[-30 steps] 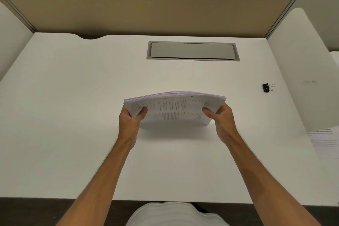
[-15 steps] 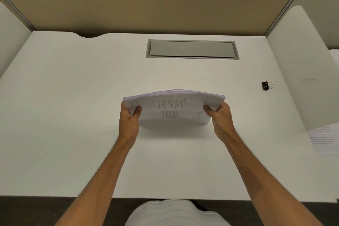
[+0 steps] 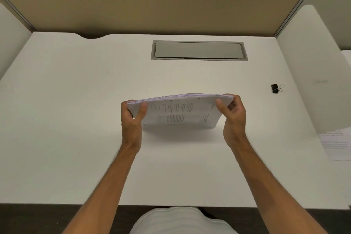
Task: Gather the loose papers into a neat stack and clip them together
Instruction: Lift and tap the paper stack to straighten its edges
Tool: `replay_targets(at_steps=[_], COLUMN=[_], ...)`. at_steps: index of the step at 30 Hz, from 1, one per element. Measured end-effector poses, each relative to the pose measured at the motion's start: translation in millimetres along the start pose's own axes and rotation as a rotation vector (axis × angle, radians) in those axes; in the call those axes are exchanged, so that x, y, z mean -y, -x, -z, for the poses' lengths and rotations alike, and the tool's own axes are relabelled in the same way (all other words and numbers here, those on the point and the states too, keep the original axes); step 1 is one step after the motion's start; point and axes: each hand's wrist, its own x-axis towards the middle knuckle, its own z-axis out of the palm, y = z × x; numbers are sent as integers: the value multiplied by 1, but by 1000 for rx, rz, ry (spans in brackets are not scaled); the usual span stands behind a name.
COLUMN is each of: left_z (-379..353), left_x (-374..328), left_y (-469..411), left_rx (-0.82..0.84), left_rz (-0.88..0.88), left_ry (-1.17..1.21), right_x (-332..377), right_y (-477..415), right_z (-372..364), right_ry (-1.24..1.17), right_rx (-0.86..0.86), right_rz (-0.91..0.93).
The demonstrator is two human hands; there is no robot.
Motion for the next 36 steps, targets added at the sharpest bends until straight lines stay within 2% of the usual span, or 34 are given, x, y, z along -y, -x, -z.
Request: replay_targets(at_steps=[6, 12, 18, 22, 24, 26, 31, 36], left_z=[-25, -27, -27, -25, -24, -21, 0, 10], left_x=[-12, -9, -8, -8, -9, -10, -3, 12], left_y=[-1, -3, -5, -7, -9, -10, -6, -7], left_rx=[-237, -278, -254, -232, -211, -163, 94, 108], left_rz=[52, 62, 56, 50, 50, 70, 71, 61], left_ry=[56, 1, -43, -71, -72, -73, -111, -200], right_x=[10, 7, 10, 5, 0, -2, -3, -5], right_y=[-4, -6, -4, -2, -3, -6, -8, -6], right_z=[-27, -26, -24, -4, 6, 12, 15, 10], right_ry=[2, 50, 62, 119, 181, 230, 282, 274], right_rx=[-228, -241, -174, 27, 75, 84, 88, 87], right_rz=[-40, -53, -26, -23, -43, -49, -78, -97])
